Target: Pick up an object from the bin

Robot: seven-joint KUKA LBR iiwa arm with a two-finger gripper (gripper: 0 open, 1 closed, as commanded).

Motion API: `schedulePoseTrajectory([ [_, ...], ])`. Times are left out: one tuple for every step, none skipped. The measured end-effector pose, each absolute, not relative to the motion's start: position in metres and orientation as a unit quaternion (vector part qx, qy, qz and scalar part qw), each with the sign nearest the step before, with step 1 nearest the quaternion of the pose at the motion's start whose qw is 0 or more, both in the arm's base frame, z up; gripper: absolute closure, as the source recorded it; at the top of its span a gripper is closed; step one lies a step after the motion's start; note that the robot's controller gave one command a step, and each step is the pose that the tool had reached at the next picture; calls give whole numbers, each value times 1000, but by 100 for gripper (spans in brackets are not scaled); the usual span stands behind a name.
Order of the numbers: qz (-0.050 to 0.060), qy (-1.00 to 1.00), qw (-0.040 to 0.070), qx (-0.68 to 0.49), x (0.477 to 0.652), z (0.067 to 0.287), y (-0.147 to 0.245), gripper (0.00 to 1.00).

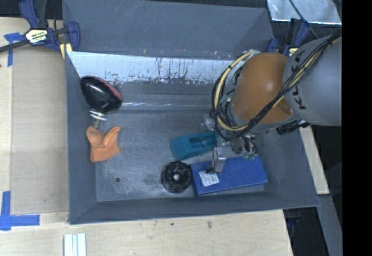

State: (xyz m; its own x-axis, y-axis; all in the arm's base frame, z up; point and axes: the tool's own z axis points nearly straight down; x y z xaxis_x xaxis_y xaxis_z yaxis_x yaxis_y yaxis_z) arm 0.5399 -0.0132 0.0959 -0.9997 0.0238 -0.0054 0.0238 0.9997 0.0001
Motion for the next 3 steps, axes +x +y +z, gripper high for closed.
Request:
schedulePoseTrajectory([
  [0, 999, -1, 43, 543, 73, 7, 100],
  [0, 999, -1, 43, 543, 73, 7, 100],
  [-1, 999, -2, 50, 519, 123, 9, 100],
])
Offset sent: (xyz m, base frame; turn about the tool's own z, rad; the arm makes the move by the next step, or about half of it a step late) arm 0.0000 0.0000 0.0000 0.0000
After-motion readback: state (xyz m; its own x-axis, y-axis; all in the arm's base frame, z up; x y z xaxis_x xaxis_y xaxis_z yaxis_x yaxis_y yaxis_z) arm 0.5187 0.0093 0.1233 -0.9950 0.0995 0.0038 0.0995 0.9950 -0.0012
